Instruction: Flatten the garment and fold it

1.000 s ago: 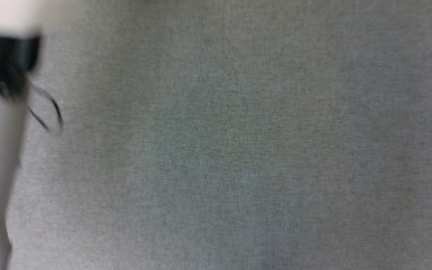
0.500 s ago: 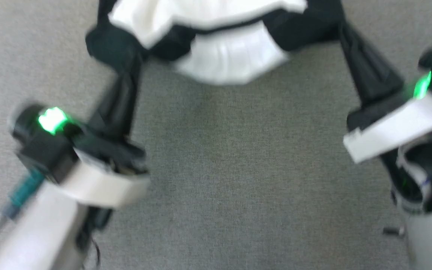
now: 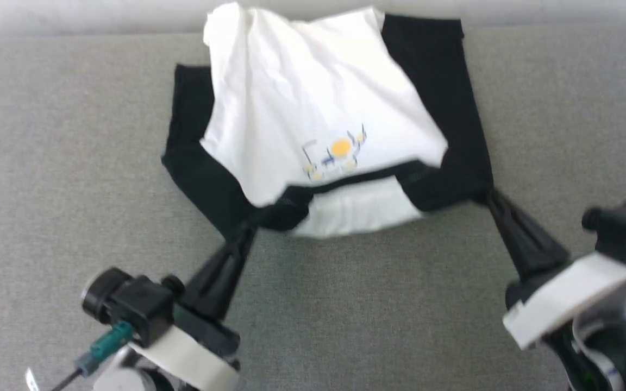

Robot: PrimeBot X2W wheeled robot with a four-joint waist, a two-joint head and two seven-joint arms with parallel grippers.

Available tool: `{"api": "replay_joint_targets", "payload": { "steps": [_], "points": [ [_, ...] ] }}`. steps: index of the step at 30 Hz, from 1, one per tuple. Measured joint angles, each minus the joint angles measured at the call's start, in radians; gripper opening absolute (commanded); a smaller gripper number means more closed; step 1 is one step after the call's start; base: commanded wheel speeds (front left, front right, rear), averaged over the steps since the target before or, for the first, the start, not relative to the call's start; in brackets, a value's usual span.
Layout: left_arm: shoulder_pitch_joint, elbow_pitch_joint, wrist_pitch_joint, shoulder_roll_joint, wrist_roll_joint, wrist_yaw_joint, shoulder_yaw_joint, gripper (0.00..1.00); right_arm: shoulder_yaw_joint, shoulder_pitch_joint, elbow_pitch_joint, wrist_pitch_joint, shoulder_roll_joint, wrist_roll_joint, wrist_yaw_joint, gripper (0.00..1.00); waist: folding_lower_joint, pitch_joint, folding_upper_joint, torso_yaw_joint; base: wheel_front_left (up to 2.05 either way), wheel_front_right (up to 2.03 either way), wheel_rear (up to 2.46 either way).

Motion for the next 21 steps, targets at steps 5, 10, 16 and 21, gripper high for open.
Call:
{"api": "replay_joint_targets", "payload": {
  "steps": [5,10,16,21],
  "points": [
    [0.044,-0.015,0.056,0.02,-0.029,-0.016,-0.035,0.0,-0.009,0.088,-0.02,0.042,0.001,0.022,0.0,0.0,0.0001,-0.038,0.0,0.004,0.0,0.0,0.0],
    [0.098,-0.031,0.124,0.035,-0.066,-0.017,-0.07,0.0,-0.01,0.16,-0.032,0.086,0.005,0.043,0.0,0.0,0.0001,-0.081,0.0,0.003,0.0,0.0,0.0],
    [0.192,-0.034,0.195,0.053,-0.136,-0.016,-0.104,0.0,-0.008,0.269,-0.032,0.161,-0.008,0.077,0.0,0.0,0.0,-0.142,0.0,-0.003,0.0,0.0,0.0],
    [0.249,-0.055,0.242,0.07,-0.182,-0.006,-0.12,0.0,-0.009,0.341,-0.045,0.214,-0.016,0.096,0.0,0.0,0.0,-0.186,0.0,-0.008,0.0,0.0,0.0]
  ]
}}
